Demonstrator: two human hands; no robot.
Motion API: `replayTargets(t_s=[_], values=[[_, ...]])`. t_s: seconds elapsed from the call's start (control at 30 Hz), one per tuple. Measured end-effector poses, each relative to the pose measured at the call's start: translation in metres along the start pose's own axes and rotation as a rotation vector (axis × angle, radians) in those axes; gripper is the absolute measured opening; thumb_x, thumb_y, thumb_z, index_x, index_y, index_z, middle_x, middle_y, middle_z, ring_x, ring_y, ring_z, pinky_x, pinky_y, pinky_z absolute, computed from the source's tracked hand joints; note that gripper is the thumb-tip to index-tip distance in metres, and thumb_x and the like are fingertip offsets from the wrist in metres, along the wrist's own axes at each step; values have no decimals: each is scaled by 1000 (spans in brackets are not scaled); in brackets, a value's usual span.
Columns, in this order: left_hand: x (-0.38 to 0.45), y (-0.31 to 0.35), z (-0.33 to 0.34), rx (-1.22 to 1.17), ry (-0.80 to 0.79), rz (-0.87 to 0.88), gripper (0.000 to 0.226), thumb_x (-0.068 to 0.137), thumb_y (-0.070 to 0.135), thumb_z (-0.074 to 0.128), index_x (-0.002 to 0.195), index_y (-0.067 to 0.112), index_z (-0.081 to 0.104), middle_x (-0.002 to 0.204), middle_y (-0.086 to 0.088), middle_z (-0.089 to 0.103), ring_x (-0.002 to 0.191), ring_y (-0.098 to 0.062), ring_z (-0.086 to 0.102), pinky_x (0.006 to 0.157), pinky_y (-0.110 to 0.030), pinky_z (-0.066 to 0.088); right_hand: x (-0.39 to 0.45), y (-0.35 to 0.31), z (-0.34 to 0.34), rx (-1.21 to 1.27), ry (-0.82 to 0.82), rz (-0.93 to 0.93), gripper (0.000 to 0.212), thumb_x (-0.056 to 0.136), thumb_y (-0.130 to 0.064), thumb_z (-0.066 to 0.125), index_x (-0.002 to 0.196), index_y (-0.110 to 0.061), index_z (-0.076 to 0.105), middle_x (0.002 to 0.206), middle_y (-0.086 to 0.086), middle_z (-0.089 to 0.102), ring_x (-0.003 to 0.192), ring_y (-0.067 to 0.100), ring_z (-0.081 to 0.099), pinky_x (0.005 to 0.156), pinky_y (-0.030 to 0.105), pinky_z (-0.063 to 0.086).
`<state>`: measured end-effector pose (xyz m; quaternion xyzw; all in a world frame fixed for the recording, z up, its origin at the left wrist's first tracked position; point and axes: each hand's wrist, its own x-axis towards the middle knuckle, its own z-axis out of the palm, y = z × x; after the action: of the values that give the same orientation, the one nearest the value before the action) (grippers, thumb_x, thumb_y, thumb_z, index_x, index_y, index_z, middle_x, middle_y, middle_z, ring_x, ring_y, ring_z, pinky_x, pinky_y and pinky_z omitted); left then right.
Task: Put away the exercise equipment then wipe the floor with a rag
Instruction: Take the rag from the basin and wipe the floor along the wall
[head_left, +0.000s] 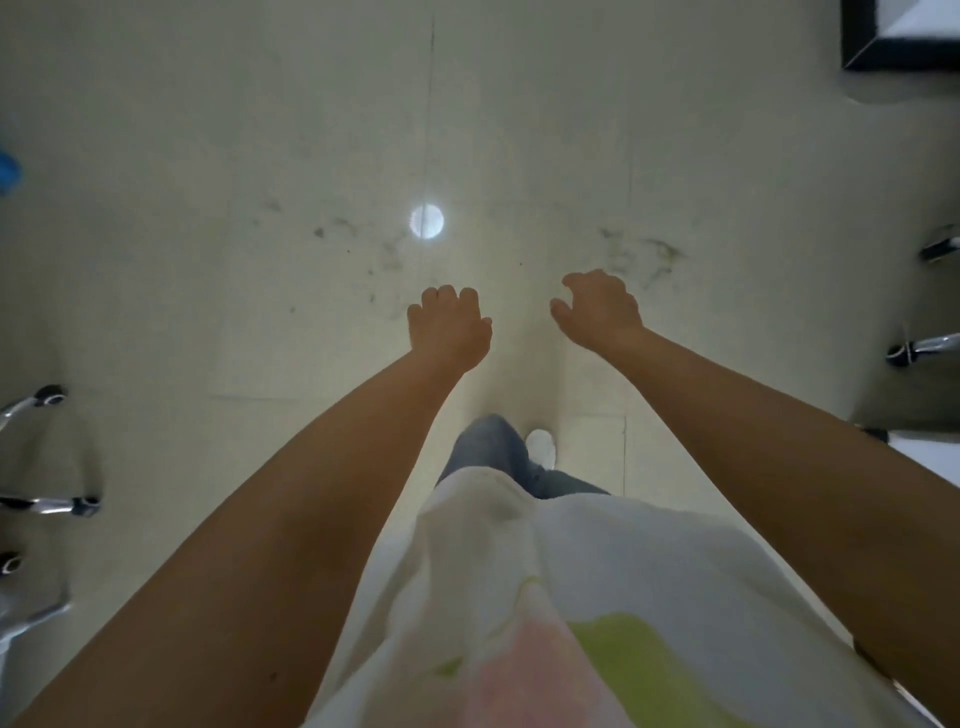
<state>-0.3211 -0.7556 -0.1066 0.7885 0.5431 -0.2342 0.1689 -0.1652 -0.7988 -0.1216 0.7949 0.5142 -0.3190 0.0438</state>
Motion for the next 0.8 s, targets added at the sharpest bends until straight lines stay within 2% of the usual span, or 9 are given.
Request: replayTargets(t_s=[0.2, 0.37, 0.57, 0.8], values=[[176, 12, -119, 15, 30, 28, 43, 99, 34, 37, 132, 7, 44, 133, -14, 47, 126, -29, 41, 100, -39, 36, 177, -23, -118, 17, 61, -19, 47, 97, -33, 39, 137, -9, 42, 138, 17, 45, 127, 34, 41, 102, 40, 36], [320, 6, -229, 54, 73, 49, 45, 99, 34, 38, 134, 7, 42, 135, -14, 46, 128, -30, 39, 104, -40, 33, 311, -43, -230, 11, 141, 45, 46, 97, -32, 40, 135, -8, 44, 136, 17, 46, 127, 34, 41, 103, 40, 35], [473, 22, -343, 55, 82, 75, 42, 98, 32, 39, 130, 5, 46, 129, -15, 49, 123, -31, 41, 98, -40, 36, 451, -48, -338, 25, 139, 90, 45, 97, -33, 40, 135, -8, 45, 135, 16, 47, 126, 34, 41, 101, 39, 36], [667, 72, -456, 77, 76, 84, 43, 98, 35, 41, 128, 6, 46, 129, -14, 50, 124, -30, 42, 98, -39, 37, 644, -27, -459, 50, 122, 92, 45, 97, -32, 39, 134, -8, 44, 135, 17, 47, 126, 34, 41, 101, 39, 35]])
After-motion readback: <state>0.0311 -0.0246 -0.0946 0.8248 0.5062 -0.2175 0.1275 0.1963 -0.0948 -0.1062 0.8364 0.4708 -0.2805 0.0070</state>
